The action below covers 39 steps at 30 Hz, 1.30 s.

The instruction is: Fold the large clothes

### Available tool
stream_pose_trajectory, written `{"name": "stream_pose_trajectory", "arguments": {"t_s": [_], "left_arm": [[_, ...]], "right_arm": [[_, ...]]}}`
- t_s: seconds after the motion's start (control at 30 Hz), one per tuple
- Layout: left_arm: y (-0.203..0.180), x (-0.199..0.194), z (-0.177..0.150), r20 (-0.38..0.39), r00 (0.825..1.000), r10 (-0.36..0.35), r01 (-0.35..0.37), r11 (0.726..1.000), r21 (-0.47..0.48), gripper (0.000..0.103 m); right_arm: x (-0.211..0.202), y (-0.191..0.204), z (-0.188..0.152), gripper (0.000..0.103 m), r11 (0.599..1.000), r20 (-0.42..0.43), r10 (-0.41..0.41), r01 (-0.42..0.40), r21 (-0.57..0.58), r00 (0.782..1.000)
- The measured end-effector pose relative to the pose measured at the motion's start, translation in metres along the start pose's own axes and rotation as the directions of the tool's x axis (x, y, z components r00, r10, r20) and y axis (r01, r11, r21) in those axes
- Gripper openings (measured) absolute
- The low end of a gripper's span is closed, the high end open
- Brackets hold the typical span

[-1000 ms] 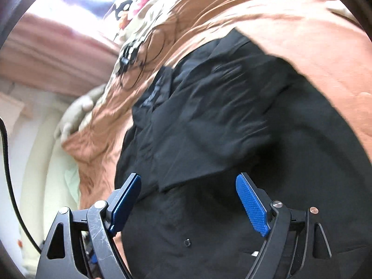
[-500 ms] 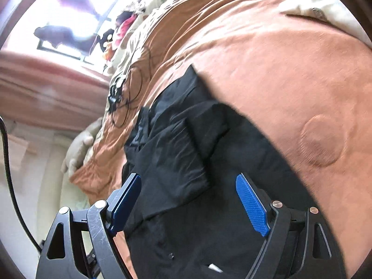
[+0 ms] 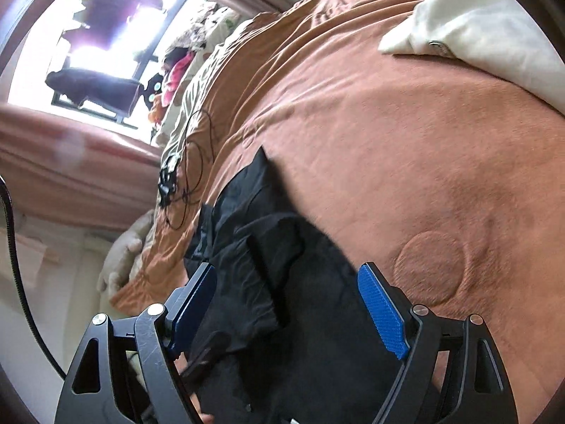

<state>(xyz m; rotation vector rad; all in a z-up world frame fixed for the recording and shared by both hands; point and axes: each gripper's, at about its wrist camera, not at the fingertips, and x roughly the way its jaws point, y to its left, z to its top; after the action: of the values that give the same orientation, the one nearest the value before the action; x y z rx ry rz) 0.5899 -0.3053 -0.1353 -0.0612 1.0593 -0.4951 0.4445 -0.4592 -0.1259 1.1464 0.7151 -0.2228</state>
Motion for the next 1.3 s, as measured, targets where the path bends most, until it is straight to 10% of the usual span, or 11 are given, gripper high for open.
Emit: {"name": "stream_pose_trajectory", "arguments": {"t_s": [0.4, 0.47, 0.5, 0.63, 1.3], "left_arm": [[-0.033, 0.068, -0.015, -0.032, 0.977, 0.210, -0.203, 0.967, 0.152, 0.080], [-0.030, 0.067, -0.014, -0.019, 0.974, 0.227, -0.221, 0.963, 0.153, 0.065], [-0.026, 0.063, -0.012, -0.015, 0.976, 0.218, -0.214, 0.967, 0.139, 0.045], [0.001, 0.025, 0.001, 0.025, 0.989, 0.147, -0.148, 0.989, 0.022, 0.028], [0.119, -0.111, 0.049, 0.236, 0.951, 0.201, -0.189, 0.979, -0.071, 0.026]], "right_arm": [[0.008, -0.003, 0.004, 0.083, 1.000, -0.012, 0.010, -0.010, 0.016, 1.000], [0.010, -0.001, 0.003, 0.083, 1.000, -0.015, 0.012, -0.012, 0.011, 1.000], [0.010, -0.001, 0.003, 0.083, 1.000, -0.016, 0.014, -0.014, 0.009, 1.000], [0.014, 0.000, 0.002, 0.083, 1.000, -0.020, 0.020, -0.020, 0.005, 1.000], [0.048, 0.026, -0.023, 0.083, 0.998, -0.088, 0.038, -0.042, -0.038, 0.995]]}}
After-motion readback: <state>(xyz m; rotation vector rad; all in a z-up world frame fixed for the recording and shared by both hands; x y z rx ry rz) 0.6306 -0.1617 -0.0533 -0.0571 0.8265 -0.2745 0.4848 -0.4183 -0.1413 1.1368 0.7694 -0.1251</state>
